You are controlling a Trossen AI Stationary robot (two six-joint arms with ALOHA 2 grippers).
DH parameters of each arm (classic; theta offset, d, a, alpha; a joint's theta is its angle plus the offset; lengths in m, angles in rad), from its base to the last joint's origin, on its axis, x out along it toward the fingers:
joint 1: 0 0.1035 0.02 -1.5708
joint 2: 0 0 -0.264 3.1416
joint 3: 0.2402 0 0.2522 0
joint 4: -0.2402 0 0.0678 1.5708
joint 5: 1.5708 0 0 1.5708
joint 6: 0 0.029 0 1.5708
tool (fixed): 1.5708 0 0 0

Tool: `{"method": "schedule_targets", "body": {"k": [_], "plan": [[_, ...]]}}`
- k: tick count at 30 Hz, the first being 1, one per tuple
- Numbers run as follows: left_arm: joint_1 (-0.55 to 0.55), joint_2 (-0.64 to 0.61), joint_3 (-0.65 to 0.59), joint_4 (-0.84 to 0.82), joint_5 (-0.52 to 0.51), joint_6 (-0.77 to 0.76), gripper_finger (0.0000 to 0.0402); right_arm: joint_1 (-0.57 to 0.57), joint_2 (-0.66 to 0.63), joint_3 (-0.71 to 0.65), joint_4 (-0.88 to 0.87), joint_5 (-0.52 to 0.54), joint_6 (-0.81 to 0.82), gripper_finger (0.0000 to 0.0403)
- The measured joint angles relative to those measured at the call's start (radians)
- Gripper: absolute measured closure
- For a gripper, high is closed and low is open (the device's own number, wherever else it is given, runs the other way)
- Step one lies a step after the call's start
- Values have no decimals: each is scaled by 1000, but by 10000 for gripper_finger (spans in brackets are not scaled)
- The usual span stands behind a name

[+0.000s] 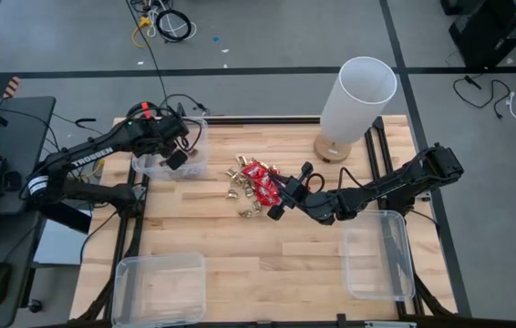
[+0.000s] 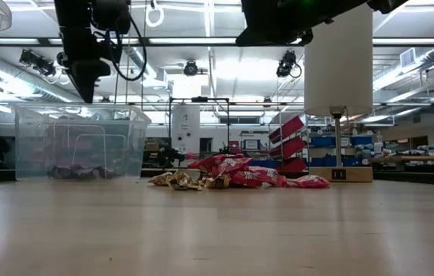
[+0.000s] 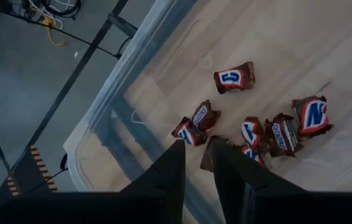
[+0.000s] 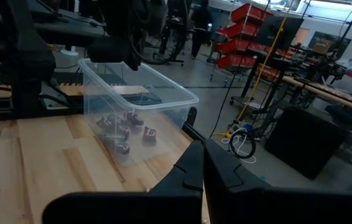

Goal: Sort candy
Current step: Put the gold chocolate into the bottom right transparent bin

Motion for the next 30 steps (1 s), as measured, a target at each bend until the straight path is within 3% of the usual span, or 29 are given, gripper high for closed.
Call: {"method": "schedule_targets", "body": {"k": [5, 17, 22, 30], "plan": [[-25, 0, 0, 24, 8, -54, 319, 0, 0, 0, 0, -57, 37, 403], [-297, -11, 1, 254, 13, 24, 319, -86, 2, 0, -78, -481, 132, 403], [-374, -11, 1, 336, -1, 26, 319, -120, 2, 5, -85, -542, 131, 403], [-469, -21, 1, 386, -151, 57, 319, -154, 77, 152, -257, -595, 89, 403]]}}
